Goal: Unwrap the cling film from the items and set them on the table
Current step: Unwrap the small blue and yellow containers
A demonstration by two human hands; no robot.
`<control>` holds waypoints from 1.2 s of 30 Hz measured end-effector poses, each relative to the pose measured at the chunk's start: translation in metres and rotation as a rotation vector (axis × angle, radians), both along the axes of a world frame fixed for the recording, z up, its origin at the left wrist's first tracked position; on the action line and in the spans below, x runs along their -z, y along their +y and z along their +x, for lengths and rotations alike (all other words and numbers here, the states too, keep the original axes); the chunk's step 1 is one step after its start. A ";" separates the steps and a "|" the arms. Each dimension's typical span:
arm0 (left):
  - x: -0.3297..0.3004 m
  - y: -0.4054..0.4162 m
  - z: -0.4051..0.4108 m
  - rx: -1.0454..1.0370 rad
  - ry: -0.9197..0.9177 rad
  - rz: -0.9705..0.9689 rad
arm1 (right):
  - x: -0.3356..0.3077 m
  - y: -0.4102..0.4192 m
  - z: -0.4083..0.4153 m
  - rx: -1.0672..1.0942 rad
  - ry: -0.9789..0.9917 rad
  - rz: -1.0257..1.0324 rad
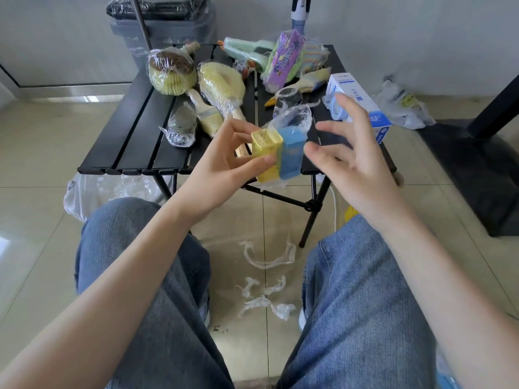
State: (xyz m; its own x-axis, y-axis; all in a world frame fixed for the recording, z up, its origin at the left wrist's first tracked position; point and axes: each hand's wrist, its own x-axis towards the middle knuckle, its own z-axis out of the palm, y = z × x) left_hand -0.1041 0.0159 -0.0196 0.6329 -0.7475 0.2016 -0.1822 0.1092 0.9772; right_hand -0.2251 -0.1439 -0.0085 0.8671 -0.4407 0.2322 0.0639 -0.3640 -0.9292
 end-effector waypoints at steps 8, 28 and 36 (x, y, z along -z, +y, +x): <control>-0.009 0.003 -0.005 0.057 -0.044 0.147 | 0.010 -0.002 0.008 -0.143 0.036 -0.103; -0.033 0.012 0.021 -0.387 -0.361 0.179 | 0.003 -0.023 0.001 -0.135 0.059 0.031; -0.031 0.005 0.000 -0.111 -0.306 0.225 | -0.001 -0.010 0.005 -0.252 0.054 0.210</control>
